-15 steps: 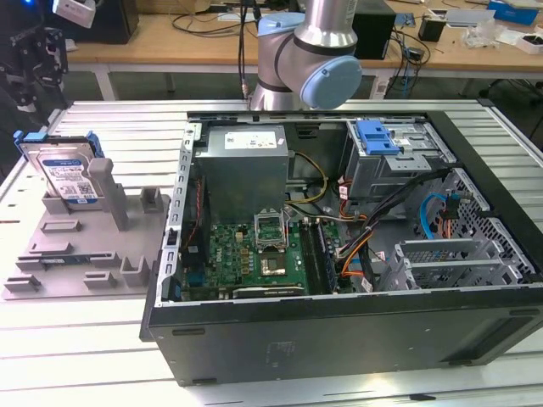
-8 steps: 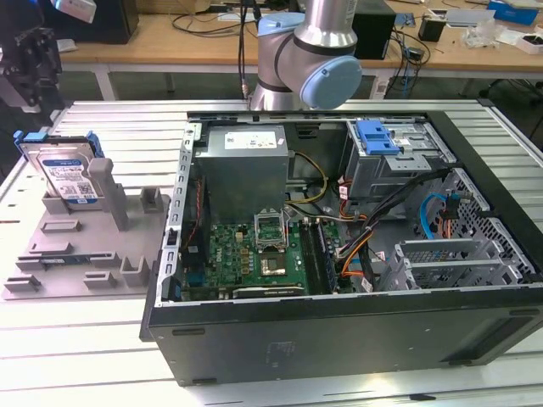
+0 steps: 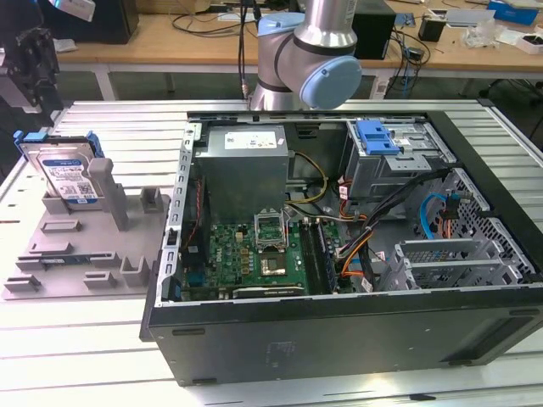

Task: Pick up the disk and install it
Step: 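Pick up the disk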

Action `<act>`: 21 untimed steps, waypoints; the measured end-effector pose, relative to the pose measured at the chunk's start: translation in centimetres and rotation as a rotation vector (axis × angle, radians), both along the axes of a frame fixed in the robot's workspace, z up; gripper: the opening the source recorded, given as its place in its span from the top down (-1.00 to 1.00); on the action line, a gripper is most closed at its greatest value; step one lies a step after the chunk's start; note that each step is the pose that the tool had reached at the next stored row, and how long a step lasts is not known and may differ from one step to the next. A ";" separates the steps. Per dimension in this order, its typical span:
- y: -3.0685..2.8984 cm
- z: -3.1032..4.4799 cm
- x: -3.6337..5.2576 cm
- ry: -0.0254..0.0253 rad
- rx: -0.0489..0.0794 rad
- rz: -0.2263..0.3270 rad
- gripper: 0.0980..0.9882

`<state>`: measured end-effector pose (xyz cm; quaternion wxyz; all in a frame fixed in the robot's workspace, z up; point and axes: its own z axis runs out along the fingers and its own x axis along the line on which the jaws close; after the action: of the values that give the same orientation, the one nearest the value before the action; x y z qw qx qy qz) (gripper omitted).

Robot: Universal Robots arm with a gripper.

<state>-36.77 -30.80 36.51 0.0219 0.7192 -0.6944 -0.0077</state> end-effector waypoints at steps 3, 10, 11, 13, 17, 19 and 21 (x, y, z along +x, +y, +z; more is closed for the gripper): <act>0.00 0.00 -0.28 0.0000 -0.004 0.009 0.10; 0.22 -0.07 -1.83 -0.0042 -0.007 0.013 0.10; 0.22 -0.07 -1.98 -0.0042 -0.007 0.014 0.10; 0.22 -0.10 -2.09 -0.0041 -0.008 0.015 0.10; 0.22 -0.40 -2.34 -0.0046 -0.008 0.017 0.10; 0.22 -0.62 -2.37 -0.0103 -0.008 0.016 0.10; 0.22 -0.72 -2.37 -0.0134 -0.008 0.014 0.10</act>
<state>-39.14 -30.58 35.79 0.0202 0.7240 -0.6895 0.0001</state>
